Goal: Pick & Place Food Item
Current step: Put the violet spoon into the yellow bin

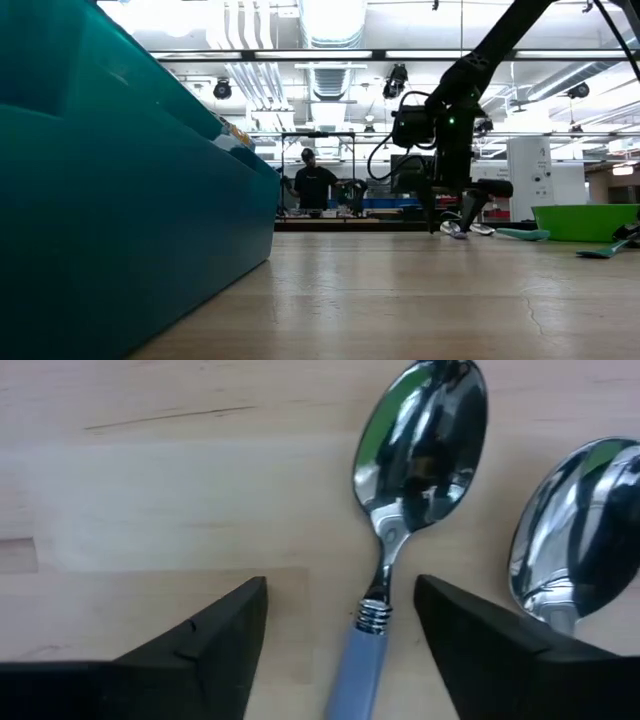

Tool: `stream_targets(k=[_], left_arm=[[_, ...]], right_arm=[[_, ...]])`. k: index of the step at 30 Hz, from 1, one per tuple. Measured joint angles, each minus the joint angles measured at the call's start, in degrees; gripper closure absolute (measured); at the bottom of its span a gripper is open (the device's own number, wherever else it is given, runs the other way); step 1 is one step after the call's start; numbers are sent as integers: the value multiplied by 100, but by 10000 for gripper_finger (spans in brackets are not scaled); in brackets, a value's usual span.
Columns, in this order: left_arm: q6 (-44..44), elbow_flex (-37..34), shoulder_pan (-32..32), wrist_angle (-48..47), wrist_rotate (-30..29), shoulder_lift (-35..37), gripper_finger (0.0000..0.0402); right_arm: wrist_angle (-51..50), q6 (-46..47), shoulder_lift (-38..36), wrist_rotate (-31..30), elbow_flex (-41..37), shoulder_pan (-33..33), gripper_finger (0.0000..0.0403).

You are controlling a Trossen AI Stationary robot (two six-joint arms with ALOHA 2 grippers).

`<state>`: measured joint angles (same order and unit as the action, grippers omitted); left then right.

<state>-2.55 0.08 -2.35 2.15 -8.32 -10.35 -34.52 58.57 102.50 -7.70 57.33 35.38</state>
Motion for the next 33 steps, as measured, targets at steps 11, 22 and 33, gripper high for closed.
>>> stream_targets(k=[11, 22, 33], left_arm=[[4, 0, 0, 0, 0, 0, 212], [13, 0, 0, -2, 0, 0, 212], [11, 0, 0, 0, 0, 0, 212]], right_arm=[[-12, -46, 26, -154, -14, 2, 297], [121, -345, 28, -163, -8, 2, 388], [133, -374, -16, -190, -10, -57, 389]])
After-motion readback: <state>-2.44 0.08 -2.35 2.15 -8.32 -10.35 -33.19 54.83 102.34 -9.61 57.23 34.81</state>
